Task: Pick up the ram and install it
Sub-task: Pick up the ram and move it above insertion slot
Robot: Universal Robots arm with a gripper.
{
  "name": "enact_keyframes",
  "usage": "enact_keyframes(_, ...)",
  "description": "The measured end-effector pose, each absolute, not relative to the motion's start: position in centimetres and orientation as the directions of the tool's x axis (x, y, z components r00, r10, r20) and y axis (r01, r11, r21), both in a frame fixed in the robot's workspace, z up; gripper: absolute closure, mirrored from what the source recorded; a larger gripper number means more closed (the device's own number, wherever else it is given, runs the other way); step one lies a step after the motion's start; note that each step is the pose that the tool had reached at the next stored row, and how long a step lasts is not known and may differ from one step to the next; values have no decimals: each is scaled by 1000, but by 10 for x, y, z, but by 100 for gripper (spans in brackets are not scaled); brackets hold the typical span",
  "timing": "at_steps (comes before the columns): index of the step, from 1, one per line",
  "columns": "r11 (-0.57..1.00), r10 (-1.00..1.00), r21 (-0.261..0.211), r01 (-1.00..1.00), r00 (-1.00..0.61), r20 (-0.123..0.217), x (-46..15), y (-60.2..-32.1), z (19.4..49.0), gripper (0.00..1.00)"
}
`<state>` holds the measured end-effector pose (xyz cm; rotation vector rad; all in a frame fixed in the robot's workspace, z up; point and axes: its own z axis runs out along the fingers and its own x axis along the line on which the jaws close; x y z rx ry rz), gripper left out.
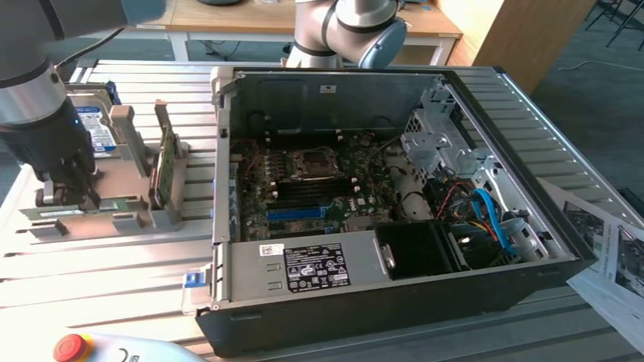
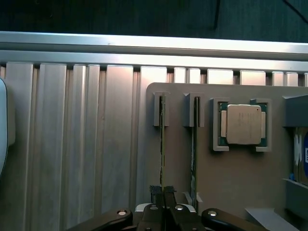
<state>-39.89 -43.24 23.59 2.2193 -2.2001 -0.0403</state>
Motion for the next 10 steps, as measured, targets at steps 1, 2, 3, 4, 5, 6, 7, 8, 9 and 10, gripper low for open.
enact_keyframes(1,-9,-1000,30,-1000,9,-7,-399,-432,238,88)
enact_keyframes(2,-9,-1000,30,-1000,9,-7,-399,-432,241,88)
enact_keyframes(3,-9,-1000,30,-1000,9,-7,-399,-432,243,88)
enact_keyframes(4,-9,-1000,30,-1000,9,-7,-399,-432,246,88)
enact_keyframes(5,-9,-1000,31,-999,9,-7,-399,-432,248,88)
enact_keyframes(6,-9,-1000,31,-999,9,-7,-399,-432,251,88)
enact_keyframes(7,-9,-1000,31,-999,9,-7,-399,-432,253,88)
enact_keyframes(8,-9,-1000,31,-999,9,-7,-399,-432,256,88)
enact_keyframes(9,-9,-1000,31,-999,9,-7,-399,-432,258,88)
enact_keyframes(10,-9,-1000,31,-999,8,-7,-399,-432,261,88)
